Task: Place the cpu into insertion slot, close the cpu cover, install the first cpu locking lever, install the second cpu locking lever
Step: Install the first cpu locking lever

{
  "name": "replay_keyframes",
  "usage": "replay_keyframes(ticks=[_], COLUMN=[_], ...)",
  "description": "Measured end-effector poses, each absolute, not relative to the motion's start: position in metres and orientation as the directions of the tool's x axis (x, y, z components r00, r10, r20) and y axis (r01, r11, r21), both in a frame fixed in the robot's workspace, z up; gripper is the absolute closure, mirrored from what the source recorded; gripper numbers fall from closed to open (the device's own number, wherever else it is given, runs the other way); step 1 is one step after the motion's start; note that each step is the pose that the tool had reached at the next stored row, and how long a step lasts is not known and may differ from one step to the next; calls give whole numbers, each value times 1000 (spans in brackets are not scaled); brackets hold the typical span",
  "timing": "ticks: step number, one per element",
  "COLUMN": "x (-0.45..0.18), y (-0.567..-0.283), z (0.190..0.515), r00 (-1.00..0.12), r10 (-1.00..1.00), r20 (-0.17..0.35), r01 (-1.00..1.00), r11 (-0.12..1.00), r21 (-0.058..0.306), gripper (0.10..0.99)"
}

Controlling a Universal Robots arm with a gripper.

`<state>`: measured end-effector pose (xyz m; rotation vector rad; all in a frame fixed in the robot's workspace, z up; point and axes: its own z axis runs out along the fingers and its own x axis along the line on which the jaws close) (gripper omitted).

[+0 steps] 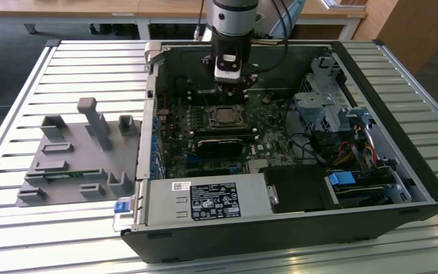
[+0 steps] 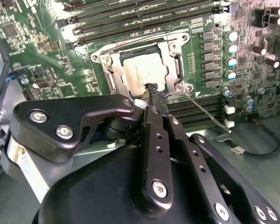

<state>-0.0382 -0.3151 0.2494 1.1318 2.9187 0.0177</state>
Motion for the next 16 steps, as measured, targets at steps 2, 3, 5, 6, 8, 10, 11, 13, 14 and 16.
replay_keyframes(ticks=[2,3,5,6,8,10,11,13,14,16], x=[-39,-39,-39,-39,-39,-39,-39,-40,-40,-40], y=[-315,-315,-315,-315,-315,-315,-315,-315,-315,-315], z=[249,249,249,249,248,247,247,247,246,246], r00=[-758,-765,-777,-783,-793,-803,-808,-824,-834,-853], r10=[653,644,630,622,609,596,589,566,552,522], r20=[-6,-6,-6,-6,-6,-6,-6,-6,-6,-6], r01=[653,644,630,622,609,596,589,566,551,522], r11=[758,765,777,783,793,803,808,824,834,853], r21=[15,15,15,15,15,15,15,14,14,14], gripper=[980,980,980,980,980,980,980,980,980,980])
